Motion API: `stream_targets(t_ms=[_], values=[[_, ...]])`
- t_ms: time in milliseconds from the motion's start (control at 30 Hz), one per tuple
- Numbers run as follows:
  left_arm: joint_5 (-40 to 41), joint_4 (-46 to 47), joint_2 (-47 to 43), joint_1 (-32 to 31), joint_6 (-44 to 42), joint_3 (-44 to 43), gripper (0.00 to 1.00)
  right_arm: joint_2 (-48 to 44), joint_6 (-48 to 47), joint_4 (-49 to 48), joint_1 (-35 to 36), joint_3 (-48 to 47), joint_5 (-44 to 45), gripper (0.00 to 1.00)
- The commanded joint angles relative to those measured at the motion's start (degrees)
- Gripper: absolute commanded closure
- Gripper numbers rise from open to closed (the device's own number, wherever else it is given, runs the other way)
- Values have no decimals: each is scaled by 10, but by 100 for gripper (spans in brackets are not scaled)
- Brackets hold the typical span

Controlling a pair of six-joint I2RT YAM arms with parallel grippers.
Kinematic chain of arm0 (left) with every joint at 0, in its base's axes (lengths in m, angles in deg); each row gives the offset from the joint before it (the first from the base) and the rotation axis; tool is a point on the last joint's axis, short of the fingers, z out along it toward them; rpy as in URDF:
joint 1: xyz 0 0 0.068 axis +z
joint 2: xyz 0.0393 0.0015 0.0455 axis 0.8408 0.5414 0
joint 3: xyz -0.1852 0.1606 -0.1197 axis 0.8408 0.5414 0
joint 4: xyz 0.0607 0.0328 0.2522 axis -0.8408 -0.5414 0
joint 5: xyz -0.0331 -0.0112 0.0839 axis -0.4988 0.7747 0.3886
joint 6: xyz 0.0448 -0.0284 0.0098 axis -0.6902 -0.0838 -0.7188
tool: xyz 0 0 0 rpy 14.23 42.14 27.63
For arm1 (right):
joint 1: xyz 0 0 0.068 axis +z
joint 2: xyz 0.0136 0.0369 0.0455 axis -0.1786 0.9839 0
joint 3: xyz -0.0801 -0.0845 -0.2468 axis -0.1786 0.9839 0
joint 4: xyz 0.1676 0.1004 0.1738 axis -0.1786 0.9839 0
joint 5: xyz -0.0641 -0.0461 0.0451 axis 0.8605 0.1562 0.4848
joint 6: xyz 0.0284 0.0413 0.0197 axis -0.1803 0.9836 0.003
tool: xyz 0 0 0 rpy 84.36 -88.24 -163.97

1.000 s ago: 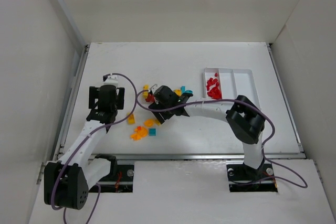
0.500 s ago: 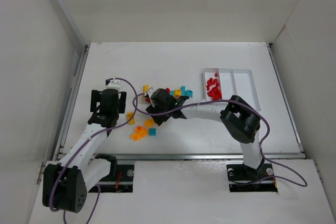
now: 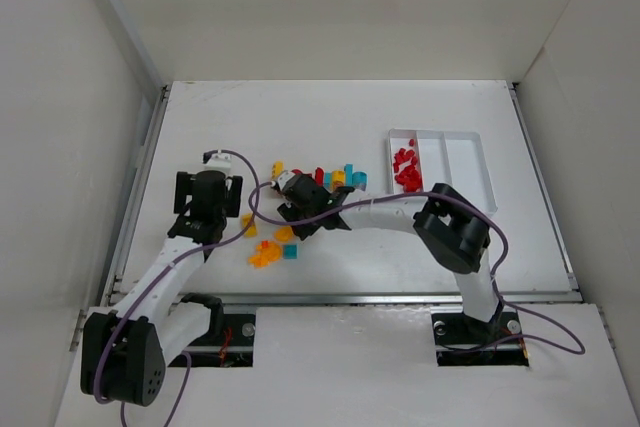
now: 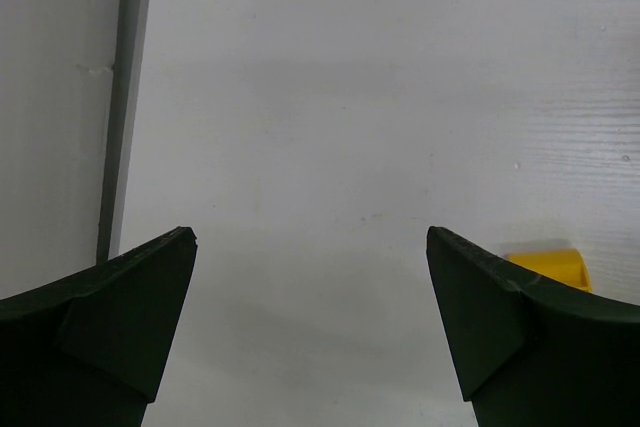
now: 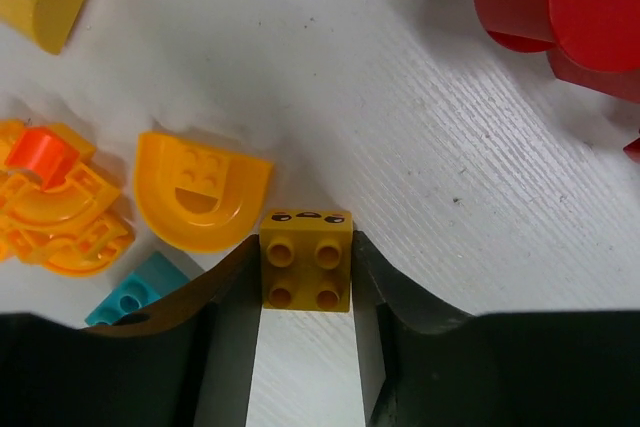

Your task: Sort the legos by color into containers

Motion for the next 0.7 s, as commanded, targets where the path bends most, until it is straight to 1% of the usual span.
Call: stream_targets(t_ms=[0,33,67,100,133,167,200,233,267,333,367,400,467,500,533,567,600,633,667], values=[[-22,16,-18,-10,-15,1,4,28,21,20,6,-8,29,82],[-30,9,-18,-15,-21,1,7,16,37,20,6,-2,40,86],[-47,9,-18,-15,-34,-6,10,9,43,20,6,-2,50,94],[-57,3,-24,-15,-42,-6,13,0,49,20,-1,6,64,94],[-68,3,-30,-15,-53,-6,18,-19,55,20,-7,11,64,95],[-95,3,-30,-21,-69,-11,21,-31,70,20,-15,11,64,95],[-117,3,-44,-21,-102,-11,26,-59,86,25,-35,18,64,95],[-117,3,-44,-21,-117,-11,26,-60,86,25,-47,18,55,96],[-147,3,-55,-21,-135,-11,29,-94,96,25,-58,25,50,96],[-208,-5,-66,-21,-184,-16,29,-132,103,31,-92,31,50,96],[-246,-25,-74,-21,-250,-22,29,-164,103,37,-105,31,43,96],[-332,-40,-74,-26,-290,-28,30,-180,103,43,-118,31,36,96],[-424,-87,-79,-26,-382,-44,30,-205,103,69,-171,31,0,96],[-466,-149,-79,-26,-485,-51,30,-223,95,80,-190,37,-12,96],[-534,-185,-69,-26,-540,-58,29,-230,95,92,-210,37,-19,96],[-557,-221,-60,-32,-593,-65,28,-237,95,112,-248,37,-19,96],[-572,-283,-36,-32,-641,-71,28,-250,87,120,-266,50,-19,96],[-578,-308,-21,-37,-719,-80,28,-256,80,125,-281,58,-13,96],[-578,-324,-7,-37,-749,-80,28,-262,80,125,-297,65,-7,96]])
